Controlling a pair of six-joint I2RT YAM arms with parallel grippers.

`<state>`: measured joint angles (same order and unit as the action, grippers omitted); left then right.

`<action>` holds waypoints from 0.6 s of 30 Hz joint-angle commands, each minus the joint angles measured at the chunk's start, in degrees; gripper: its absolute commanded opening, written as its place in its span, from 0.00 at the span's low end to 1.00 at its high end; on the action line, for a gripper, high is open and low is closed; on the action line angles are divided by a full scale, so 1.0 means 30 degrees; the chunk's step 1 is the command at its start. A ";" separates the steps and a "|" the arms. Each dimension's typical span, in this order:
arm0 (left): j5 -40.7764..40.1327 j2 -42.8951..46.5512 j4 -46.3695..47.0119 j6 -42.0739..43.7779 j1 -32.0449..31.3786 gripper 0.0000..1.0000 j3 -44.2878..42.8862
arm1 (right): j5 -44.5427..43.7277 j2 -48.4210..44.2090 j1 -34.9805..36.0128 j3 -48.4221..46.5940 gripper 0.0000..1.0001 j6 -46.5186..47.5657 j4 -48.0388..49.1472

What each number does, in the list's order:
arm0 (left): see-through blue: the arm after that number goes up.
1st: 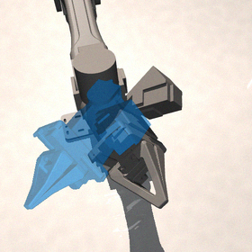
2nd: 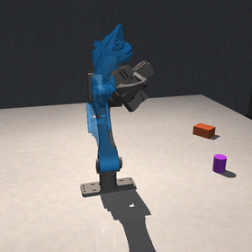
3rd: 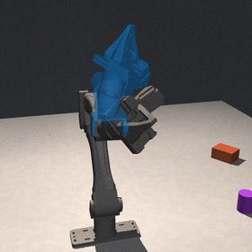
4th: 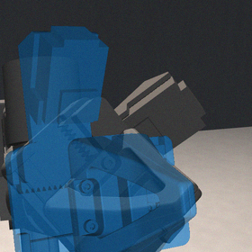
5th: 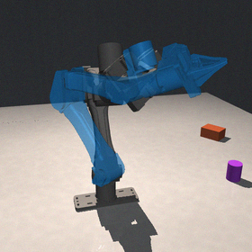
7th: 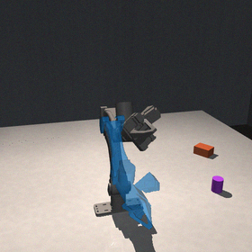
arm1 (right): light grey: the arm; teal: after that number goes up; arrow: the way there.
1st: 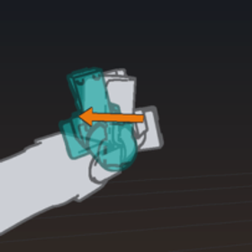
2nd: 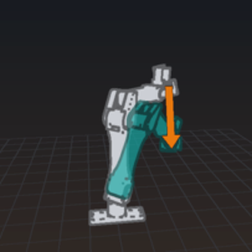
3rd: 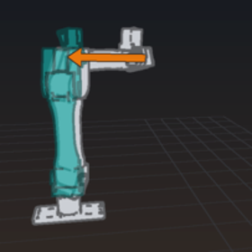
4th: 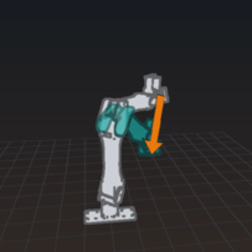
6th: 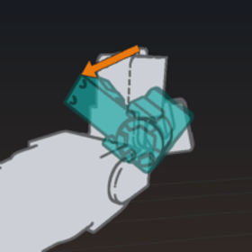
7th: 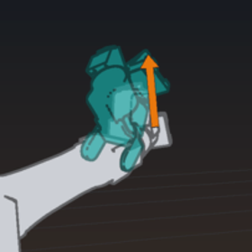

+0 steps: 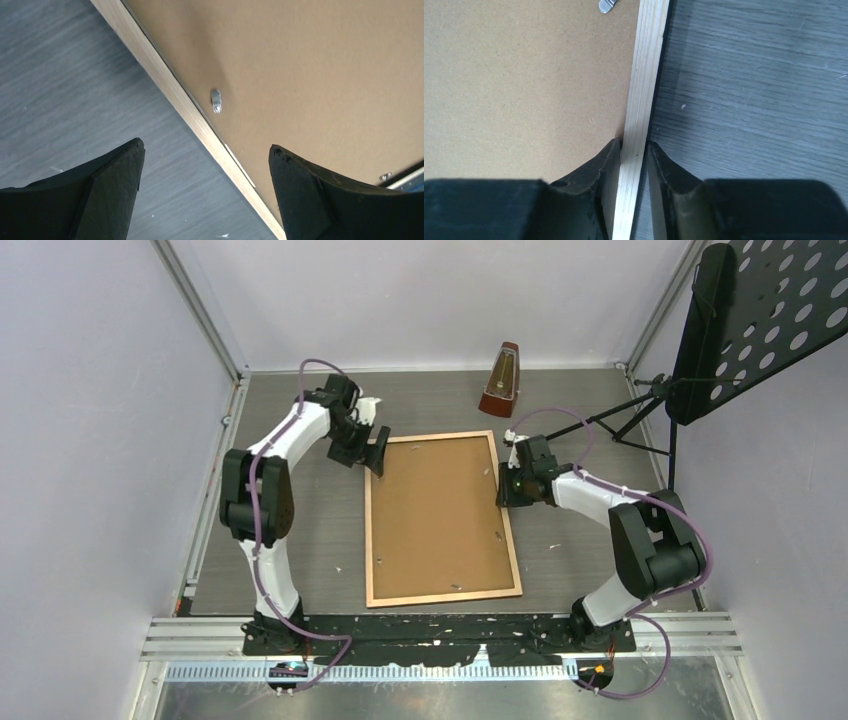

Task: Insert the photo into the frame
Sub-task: Move the photo frame to the center of the board, then install the photo frame at the center of the board.

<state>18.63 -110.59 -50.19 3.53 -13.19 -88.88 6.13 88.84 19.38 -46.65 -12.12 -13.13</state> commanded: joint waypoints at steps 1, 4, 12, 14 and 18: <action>-0.1950 -0.1433 -0.0833 -0.1059 -0.0429 0.91 -0.2081 | 0.1184 0.0341 -0.0413 -0.0710 0.40 0.0301 0.1195; -0.2899 -0.2376 -0.1554 -0.0862 -0.0802 0.90 -0.3352 | 0.1470 0.0564 -0.0756 -0.0737 0.48 0.0262 0.1347; -0.4020 -0.3319 -0.2162 -0.0635 -0.1273 0.84 -0.4090 | 0.2421 0.0480 -0.1454 -0.0762 0.52 0.0144 0.1605; -0.4223 -0.3489 -0.2344 -0.0505 -0.1397 0.84 -0.4128 | 0.2634 0.0498 -0.1563 -0.0748 0.52 0.0122 0.1707; -0.4475 -0.3726 -0.2395 -0.0495 -0.1669 0.83 -0.4032 | 0.2990 0.0601 -0.1741 -0.0771 0.52 0.0089 0.1850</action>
<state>7.22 -121.30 -55.96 1.69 -17.30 -99.24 13.08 90.50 14.76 -47.05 -11.92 -10.22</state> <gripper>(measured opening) 0.835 0.515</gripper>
